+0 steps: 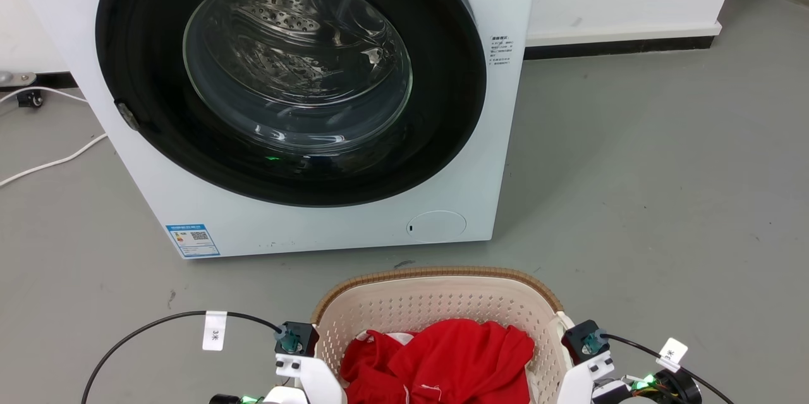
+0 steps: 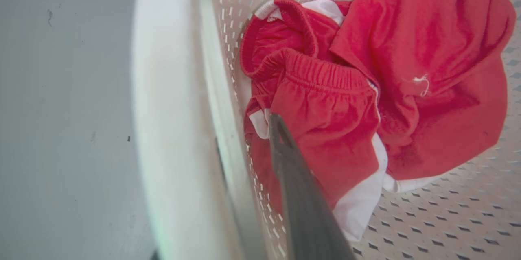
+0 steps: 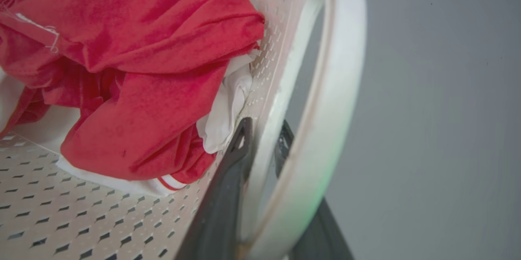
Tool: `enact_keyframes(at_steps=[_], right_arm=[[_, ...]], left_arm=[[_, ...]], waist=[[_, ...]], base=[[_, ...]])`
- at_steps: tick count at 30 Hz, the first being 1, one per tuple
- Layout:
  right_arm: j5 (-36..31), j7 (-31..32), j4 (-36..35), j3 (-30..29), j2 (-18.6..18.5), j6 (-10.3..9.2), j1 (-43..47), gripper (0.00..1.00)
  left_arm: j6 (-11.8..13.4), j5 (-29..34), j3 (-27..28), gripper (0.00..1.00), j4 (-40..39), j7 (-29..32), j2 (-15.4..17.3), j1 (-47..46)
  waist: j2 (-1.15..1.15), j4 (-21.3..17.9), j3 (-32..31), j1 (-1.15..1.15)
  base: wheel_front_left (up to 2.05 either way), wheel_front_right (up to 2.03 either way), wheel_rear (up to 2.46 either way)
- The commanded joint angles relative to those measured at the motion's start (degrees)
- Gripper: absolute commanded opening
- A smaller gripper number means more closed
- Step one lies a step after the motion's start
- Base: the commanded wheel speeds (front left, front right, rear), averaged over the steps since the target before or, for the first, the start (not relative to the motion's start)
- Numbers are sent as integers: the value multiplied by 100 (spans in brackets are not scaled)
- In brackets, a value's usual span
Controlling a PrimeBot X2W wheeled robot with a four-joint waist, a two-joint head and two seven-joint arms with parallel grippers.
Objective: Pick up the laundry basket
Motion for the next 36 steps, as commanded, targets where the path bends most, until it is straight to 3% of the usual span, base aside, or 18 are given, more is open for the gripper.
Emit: enact_keyframes(at_steps=[1, 36], right_arm=[[-9, 2, 21, 73, -99, 4, 16, 0], [256, 17, 22, 325, -147, 4, 9, 0]], left_arm=[[-111, -26, -26, 0, -46, -85, 34, -153], [-111, -541, -564, 0, 6, -187, 76, -229]], waist=[[0, -2, 0, 0], [0, -21, 0, 0]], base=[[0, 0, 0], [0, 0, 0]])
